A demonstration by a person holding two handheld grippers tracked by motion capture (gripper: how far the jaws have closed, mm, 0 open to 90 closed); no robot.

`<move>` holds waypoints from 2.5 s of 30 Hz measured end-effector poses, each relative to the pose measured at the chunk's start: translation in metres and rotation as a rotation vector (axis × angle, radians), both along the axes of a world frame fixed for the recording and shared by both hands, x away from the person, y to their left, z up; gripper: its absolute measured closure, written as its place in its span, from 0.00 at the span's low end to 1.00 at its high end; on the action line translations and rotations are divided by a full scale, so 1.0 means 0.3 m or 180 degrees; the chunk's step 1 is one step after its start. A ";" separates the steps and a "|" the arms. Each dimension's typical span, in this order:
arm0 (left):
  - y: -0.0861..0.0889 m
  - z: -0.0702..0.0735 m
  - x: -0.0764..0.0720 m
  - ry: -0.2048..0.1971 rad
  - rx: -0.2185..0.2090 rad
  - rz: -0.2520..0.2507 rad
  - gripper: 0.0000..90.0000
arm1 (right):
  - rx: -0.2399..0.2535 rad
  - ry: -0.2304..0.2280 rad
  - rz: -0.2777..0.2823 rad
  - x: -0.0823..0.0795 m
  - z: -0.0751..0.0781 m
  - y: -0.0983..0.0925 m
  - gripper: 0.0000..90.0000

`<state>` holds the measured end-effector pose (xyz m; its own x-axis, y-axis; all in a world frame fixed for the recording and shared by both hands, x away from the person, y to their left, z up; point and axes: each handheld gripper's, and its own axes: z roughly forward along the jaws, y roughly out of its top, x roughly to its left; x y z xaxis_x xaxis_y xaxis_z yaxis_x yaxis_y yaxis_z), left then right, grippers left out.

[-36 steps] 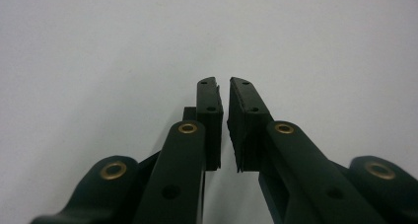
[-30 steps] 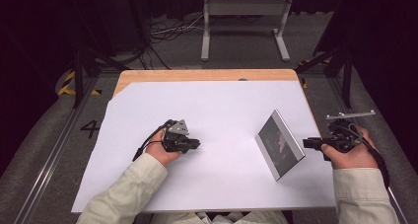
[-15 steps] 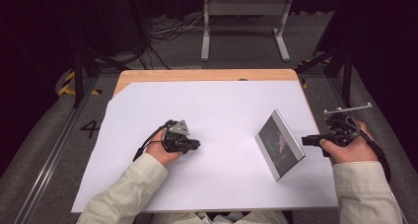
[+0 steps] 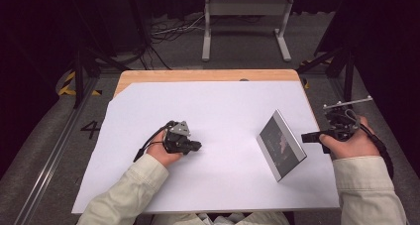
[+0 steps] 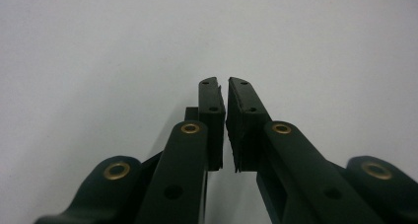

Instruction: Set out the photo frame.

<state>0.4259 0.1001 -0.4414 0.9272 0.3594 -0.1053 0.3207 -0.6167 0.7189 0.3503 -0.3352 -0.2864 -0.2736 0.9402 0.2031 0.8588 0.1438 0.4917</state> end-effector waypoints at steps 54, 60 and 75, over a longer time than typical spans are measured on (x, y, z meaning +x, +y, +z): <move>-0.016 -0.001 -0.008 0.0006 0.0050 -0.0051 0.94 | 0.0072 0.0115 0.0134 0.047 -0.076 0.145 0.73; -0.015 0.000 -0.007 0.0012 0.0044 -0.0050 0.94 | 0.0040 0.0132 0.0099 0.053 -0.090 0.148 0.75; -0.014 0.002 -0.009 0.0017 0.0044 -0.0050 0.94 | -0.0145 0.0149 0.0065 0.056 -0.073 0.155 0.87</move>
